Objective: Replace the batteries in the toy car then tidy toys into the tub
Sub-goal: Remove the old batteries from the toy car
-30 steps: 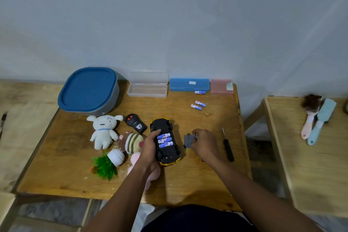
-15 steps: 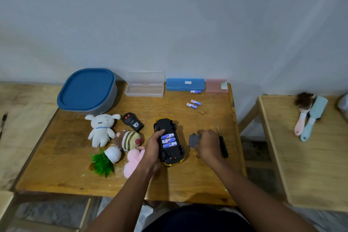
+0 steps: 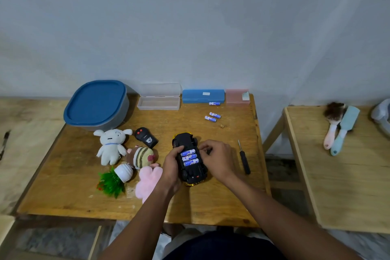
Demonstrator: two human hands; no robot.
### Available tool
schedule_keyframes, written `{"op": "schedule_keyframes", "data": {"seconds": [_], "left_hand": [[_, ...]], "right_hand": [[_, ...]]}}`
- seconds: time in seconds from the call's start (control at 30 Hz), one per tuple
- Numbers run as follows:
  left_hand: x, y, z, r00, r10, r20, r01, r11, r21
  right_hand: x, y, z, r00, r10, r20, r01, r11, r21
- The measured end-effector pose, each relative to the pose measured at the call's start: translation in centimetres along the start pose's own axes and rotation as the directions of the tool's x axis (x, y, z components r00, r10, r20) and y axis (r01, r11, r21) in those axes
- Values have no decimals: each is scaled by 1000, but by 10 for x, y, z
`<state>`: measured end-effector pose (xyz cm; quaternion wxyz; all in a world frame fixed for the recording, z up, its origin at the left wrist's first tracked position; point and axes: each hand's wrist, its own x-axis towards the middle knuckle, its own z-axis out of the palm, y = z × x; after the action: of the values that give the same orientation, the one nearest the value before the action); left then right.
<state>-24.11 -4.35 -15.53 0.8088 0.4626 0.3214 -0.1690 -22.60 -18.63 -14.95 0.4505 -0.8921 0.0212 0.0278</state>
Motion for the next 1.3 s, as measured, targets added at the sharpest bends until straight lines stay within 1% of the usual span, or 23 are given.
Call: {"op": "schedule_keyframes", "data": {"seconds": [0.1,0.2,0.33,0.43,0.53,0.67,0.77,0.87,0.97,1.17,1.23,1.3], "left_hand": [[-2,-2,6,999,40,3,-40,999,3],[-4,-4,12,997,72,-24,-72,997,8],[-1,-6,17,982,178,-69,-176,984,32],[1,-5,20,966,256,-38,-253,965,64],[3,0,20,955,297,14,-297,951,87],[3,3,18,961,278,10,-278,959,51],[3,5,19,970,242,-2,-242,970,-5],[4,7,19,977,210,28,-209,977,-38],[5,9,18,985,169,23,-167,984,-61],[2,11,17,992,94,83,-91,995,-40],[1,11,16,993,90,79,-87,995,-38],[1,10,16,994,79,78,-76,996,-41]], "right_hand": [[-1,-5,-2,1000,5,-13,-4,1000,27],[0,-8,-4,1000,-12,-26,13,1000,9],[-1,-11,-4,999,3,-36,-2,1000,14],[1,-15,-6,998,39,-42,-37,998,59],[5,-18,-10,995,96,-15,-94,987,127],[12,-18,-13,986,157,57,-167,934,315],[14,-17,-15,984,151,96,-176,912,370],[14,-16,-20,983,130,130,-170,913,370],[15,-16,-25,984,111,137,-153,922,356],[19,-13,-24,980,88,177,-143,936,323],[20,-10,-24,981,74,178,-123,950,287],[20,-9,-25,979,56,196,-112,951,289]]}}
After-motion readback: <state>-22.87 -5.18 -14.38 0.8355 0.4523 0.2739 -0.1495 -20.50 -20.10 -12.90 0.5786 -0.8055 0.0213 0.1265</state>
